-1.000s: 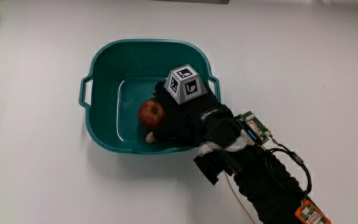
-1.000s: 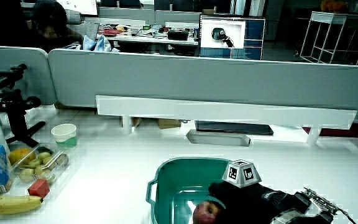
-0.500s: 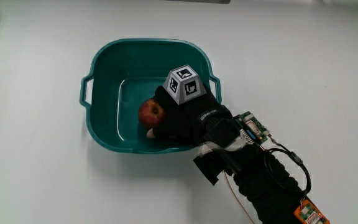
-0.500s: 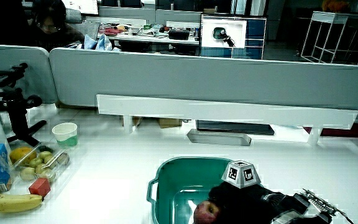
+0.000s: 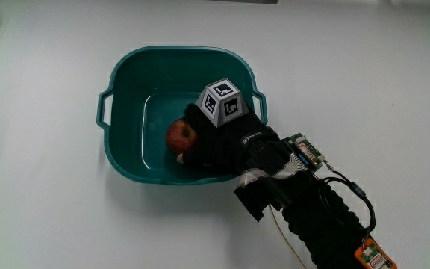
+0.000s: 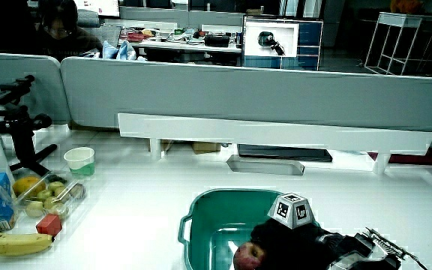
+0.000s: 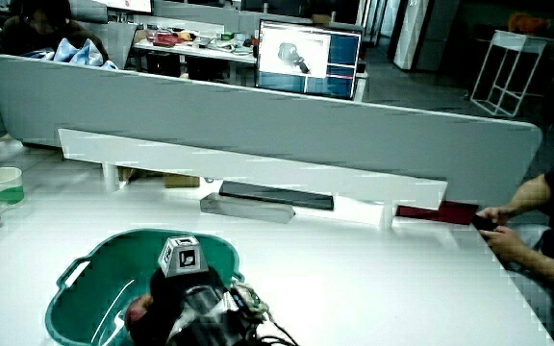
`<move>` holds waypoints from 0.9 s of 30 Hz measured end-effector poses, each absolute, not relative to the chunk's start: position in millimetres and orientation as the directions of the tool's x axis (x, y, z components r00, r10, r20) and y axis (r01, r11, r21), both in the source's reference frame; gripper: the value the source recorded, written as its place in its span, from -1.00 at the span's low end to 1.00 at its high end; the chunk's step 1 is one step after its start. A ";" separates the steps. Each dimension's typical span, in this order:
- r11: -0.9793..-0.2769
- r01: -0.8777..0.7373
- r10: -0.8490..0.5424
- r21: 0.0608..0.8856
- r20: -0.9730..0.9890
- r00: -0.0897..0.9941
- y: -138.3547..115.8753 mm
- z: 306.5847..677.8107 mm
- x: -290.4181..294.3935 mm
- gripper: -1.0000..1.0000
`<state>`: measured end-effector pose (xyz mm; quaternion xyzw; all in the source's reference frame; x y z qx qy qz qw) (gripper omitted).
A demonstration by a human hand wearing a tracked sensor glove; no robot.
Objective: Pick apple from plate
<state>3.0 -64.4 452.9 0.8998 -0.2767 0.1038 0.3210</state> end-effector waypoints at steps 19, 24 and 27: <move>-0.666 -0.607 -0.473 0.435 0.383 0.794 -64.5 407.4 12.1 1.00; -0.672 -0.625 -0.474 0.398 0.417 0.775 -61.0 388.4 21.1 1.00; -0.686 -0.627 -0.499 0.368 0.389 0.774 -57.0 375.1 25.7 1.00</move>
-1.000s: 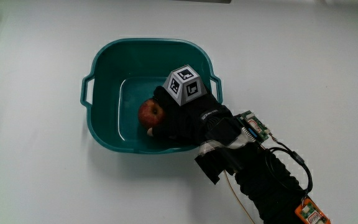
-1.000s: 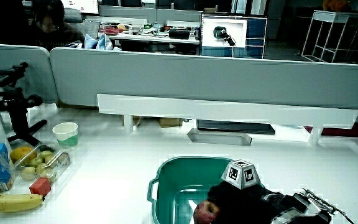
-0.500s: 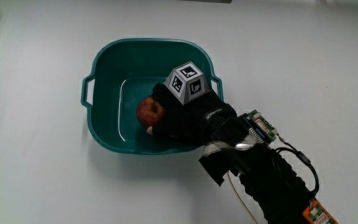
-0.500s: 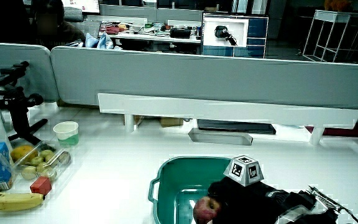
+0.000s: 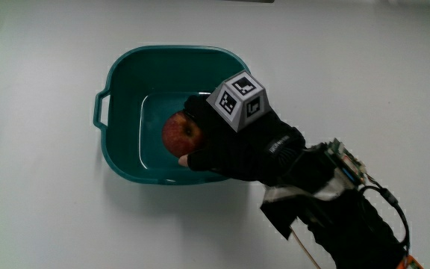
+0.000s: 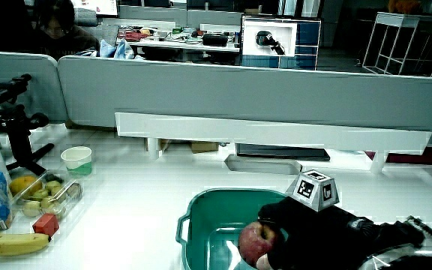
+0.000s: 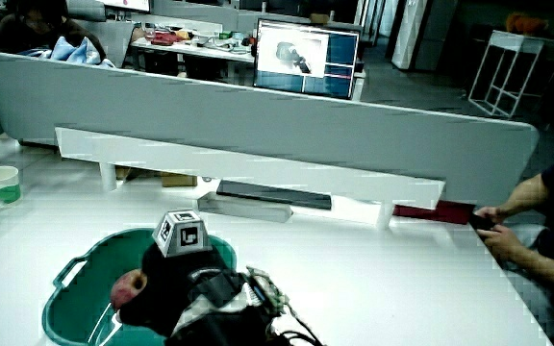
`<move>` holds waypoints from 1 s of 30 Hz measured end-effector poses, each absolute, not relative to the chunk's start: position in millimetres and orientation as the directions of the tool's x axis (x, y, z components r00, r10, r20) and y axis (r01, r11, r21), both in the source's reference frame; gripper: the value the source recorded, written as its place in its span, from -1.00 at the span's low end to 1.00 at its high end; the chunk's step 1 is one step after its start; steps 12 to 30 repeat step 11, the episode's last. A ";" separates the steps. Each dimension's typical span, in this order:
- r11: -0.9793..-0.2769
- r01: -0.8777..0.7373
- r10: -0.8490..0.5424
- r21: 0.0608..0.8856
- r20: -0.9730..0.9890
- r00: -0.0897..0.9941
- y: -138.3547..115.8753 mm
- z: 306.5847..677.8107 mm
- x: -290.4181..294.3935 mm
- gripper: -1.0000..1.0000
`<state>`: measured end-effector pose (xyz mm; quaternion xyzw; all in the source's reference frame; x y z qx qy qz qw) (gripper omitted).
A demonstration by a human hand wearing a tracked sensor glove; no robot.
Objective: Pick apple from plate
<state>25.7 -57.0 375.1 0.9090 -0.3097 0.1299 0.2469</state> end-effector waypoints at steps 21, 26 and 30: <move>-0.669 -0.686 -0.569 0.286 0.397 0.720 -22.9 352.4 44.2 1.00; -0.669 -0.686 -0.569 0.286 0.397 0.720 -22.9 352.4 44.2 1.00; -0.669 -0.686 -0.569 0.286 0.397 0.720 -22.9 352.4 44.2 1.00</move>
